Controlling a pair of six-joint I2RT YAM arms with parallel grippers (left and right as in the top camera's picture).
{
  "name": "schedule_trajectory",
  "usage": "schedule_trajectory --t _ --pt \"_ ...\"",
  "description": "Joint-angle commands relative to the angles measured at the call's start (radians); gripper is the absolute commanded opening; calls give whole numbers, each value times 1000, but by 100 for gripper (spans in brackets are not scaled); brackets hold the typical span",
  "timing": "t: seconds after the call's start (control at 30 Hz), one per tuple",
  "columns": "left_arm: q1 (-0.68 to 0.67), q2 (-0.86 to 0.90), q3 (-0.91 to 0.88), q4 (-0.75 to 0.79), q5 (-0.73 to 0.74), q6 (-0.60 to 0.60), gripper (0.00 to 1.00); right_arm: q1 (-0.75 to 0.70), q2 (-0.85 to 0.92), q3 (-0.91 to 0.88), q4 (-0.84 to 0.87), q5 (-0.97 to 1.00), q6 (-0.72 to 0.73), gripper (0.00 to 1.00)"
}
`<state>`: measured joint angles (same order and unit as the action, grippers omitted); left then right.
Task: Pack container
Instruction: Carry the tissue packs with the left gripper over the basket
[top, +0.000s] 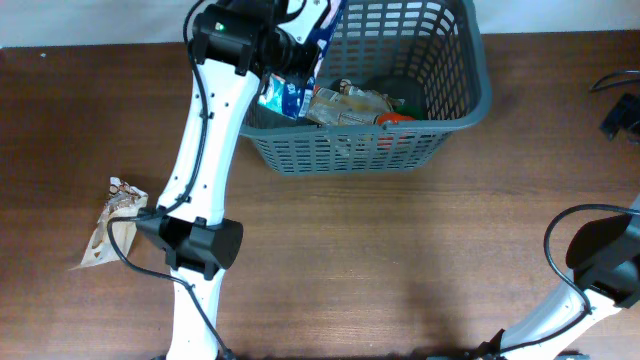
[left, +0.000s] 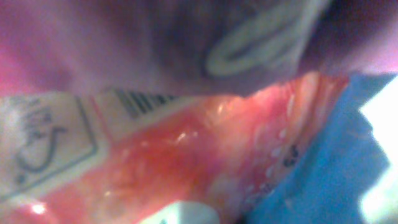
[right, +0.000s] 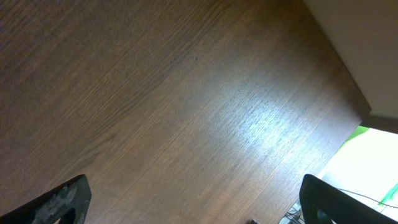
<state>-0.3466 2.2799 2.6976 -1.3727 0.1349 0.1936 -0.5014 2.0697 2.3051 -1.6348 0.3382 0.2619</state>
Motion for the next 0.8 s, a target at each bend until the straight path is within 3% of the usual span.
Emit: schedule_trajectory --t 0.0,0.23,0.37,0.43,0.47,0.57,0.77 --pt "2 0 -42 7 34 -13 2 -3 0 -4 1 1 13 99" --pt "2 0 -118 6 54 -14 3 -3 0 -4 1 2 13 99" --pt "2 0 -145 -3 53 -14 19 -3 0 -4 1 1 13 99" --pt "2 0 -144 -4 53 -14 38 -3 0 -4 1 1 13 99" --pt "2 0 -144 -4 53 -14 41 -3 0 -4 1 2 13 99" --pt "2 0 -144 -4 53 -14 64 -3 0 -4 1 2 13 99" --pt "2 0 -144 -3 53 -13 79 -3 0 -4 1 1 13 99"
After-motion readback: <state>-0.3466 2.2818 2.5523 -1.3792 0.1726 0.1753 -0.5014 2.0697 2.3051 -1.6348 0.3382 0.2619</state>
